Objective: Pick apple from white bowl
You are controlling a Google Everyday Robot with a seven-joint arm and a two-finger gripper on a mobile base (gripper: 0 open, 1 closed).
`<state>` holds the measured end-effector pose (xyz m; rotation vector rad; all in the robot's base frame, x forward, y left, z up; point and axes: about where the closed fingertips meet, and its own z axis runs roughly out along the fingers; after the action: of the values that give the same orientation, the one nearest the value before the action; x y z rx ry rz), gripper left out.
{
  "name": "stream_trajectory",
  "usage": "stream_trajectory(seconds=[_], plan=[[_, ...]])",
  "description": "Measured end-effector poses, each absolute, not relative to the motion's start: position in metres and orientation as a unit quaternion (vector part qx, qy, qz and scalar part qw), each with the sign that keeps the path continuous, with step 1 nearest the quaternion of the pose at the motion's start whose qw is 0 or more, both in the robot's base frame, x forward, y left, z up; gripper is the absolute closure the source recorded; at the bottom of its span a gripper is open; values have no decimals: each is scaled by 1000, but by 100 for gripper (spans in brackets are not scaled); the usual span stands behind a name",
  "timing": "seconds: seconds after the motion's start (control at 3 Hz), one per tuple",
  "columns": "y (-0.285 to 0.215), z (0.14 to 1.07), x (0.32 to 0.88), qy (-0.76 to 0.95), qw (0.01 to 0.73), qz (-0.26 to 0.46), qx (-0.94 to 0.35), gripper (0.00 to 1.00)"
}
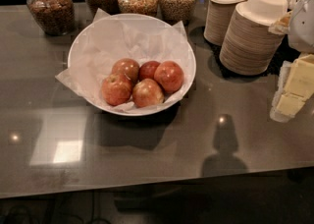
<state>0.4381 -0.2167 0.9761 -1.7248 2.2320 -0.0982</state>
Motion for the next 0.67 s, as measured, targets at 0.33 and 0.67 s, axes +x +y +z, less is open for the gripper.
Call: stream_trajectory(seconds=[0.33, 0.67], plan=[[-217, 976, 438, 781, 159, -34, -603, 0], [-205, 976, 442, 772, 169, -43, -611, 0]])
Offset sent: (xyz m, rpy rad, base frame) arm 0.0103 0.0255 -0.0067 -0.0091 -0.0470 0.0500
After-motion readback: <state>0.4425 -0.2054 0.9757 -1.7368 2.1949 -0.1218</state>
